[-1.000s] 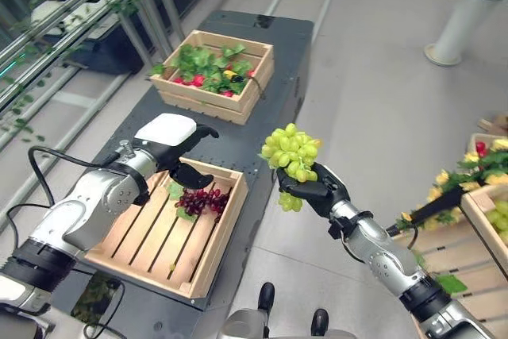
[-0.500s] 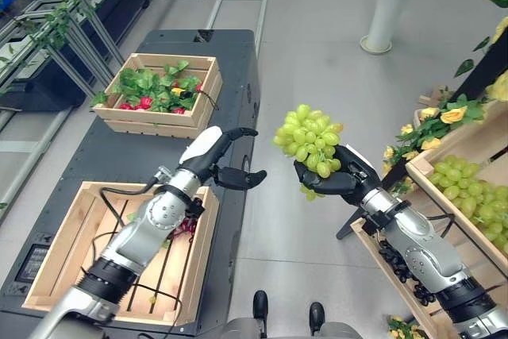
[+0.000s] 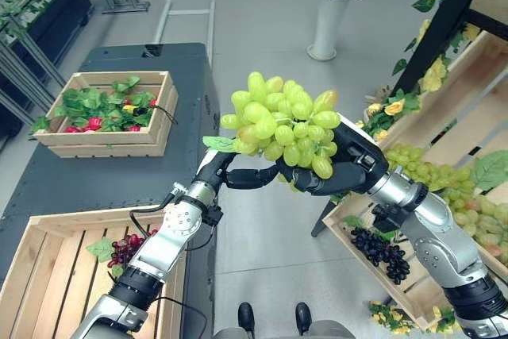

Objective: Pick up the fruits from the basket on one side to the basket on the other side

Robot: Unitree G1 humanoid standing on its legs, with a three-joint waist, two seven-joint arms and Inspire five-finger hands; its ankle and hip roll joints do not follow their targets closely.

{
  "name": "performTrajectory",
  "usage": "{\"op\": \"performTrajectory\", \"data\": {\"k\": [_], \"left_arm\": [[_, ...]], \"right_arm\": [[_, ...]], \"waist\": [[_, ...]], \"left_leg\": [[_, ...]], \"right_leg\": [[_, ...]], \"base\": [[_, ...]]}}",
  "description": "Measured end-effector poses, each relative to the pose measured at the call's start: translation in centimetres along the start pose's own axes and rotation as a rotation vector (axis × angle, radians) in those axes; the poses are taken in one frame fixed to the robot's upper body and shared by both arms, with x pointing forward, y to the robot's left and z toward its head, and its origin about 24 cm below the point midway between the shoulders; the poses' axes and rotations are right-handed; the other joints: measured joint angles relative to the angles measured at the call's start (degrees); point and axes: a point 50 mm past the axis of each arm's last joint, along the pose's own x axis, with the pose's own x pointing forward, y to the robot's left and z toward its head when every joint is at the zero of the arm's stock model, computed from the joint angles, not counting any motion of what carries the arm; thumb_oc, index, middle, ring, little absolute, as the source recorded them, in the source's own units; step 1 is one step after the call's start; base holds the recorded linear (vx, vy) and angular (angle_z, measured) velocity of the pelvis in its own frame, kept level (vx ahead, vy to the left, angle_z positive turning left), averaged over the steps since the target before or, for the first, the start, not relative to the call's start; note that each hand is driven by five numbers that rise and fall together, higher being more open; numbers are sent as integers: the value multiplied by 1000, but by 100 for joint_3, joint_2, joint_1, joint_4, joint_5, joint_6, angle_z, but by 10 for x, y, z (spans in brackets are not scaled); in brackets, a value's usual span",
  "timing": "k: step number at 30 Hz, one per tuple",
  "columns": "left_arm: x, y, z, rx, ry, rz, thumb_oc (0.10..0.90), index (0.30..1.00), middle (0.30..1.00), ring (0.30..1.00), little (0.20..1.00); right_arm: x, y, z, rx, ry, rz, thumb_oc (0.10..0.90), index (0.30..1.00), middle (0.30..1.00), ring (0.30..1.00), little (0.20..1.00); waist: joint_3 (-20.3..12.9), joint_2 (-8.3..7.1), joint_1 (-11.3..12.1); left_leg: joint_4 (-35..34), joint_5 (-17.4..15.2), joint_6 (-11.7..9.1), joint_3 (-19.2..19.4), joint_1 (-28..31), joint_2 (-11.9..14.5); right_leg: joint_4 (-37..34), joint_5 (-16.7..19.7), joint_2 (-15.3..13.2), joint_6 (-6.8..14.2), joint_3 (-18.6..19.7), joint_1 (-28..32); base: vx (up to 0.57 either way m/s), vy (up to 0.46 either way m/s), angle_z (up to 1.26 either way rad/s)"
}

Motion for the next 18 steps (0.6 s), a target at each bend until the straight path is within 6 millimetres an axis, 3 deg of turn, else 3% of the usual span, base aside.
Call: {"op": "performTrajectory", "data": {"k": [9, 12, 18], "left_arm": [[2, -11, -1, -55, 13, 34, 800, 900, 900, 900, 900], [2, -12, -2, -65, 21, 42, 800, 900, 900, 900, 900], [3, -15, -3, -76, 33, 51, 800, 900, 900, 900, 900]], "right_arm": [[0, -3, 25, 23, -282, -119, 400, 300, 300, 300, 300], [-3, -3, 36, 16, -364, -150, 400, 300, 300, 300, 300], [-19, -14, 42, -118, -341, -288, 400, 300, 300, 300, 300]], "waist": [[0, 7, -210], [-2, 15, -375], [1, 55, -601]], "left_leg": [[-2, -40, 20, 255, 114, 15], [-2, -58, 30, 329, 146, 5], [-2, -94, 25, 536, 214, 18]], "right_leg": [[-2, 36, 9, 22, 259, -15], [-1, 51, 7, 38, 336, -17], [-2, 86, 27, 57, 557, -39]], "base": [[-8, 52, -14], [-4, 52, -15], [-1, 53, -15]]}}
